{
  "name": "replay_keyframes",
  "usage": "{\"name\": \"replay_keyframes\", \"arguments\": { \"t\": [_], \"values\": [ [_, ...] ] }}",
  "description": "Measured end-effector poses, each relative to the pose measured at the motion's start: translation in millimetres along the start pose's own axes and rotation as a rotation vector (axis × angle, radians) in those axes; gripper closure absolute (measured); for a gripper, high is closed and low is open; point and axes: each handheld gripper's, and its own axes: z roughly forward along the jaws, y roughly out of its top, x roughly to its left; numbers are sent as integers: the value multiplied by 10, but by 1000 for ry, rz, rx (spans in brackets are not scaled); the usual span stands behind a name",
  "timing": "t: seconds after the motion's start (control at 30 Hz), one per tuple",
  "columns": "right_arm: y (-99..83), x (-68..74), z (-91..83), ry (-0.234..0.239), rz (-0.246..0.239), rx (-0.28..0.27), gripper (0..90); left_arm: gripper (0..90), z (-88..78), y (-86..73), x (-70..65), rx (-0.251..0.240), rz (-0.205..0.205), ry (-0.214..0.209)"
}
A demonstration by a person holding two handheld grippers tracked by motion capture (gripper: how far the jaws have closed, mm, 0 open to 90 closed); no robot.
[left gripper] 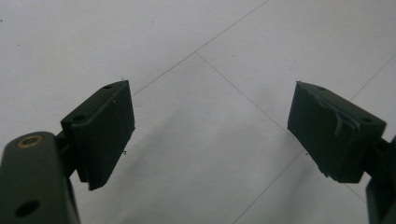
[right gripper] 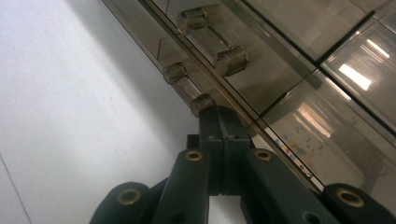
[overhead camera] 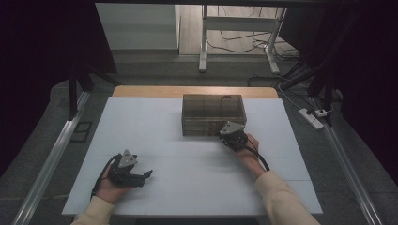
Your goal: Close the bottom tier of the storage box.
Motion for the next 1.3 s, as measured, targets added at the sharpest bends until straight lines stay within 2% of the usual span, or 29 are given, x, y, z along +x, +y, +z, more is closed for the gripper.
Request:
{"name": "replay_keyframes", "arguments": {
  "t": [0.23,0.53,0.6,0.67,0.8,0.93,1.0,1.1,1.3],
  "values": [
    [-7,-6,-98,8,15,-9,892,150,-8,-5,-2,-7,-8,1],
    [-83,46,-271,64,25,-8,888,150,-11,-10,6,-5,-8,0],
    [-116,53,-332,84,32,-8,838,150,-10,-9,5,-5,-8,0],
    [-146,64,-400,110,50,-12,728,150,-9,-8,3,-3,-5,-1],
    [-207,77,-536,132,88,-40,538,150,-11,-9,-9,-4,-6,0],
    [-287,106,-661,153,98,-57,406,150,-17,-11,-5,-8,-8,-2],
    [-337,121,-725,154,107,-60,374,150,-20,-11,-2,-9,-7,-3],
    [-420,142,-829,133,117,-44,348,150,-23,-11,0,-11,-8,-3],
    [-588,166,-1036,122,145,-56,330,149,-28,-7,-9,-14,-4,-2]
  ]
}}
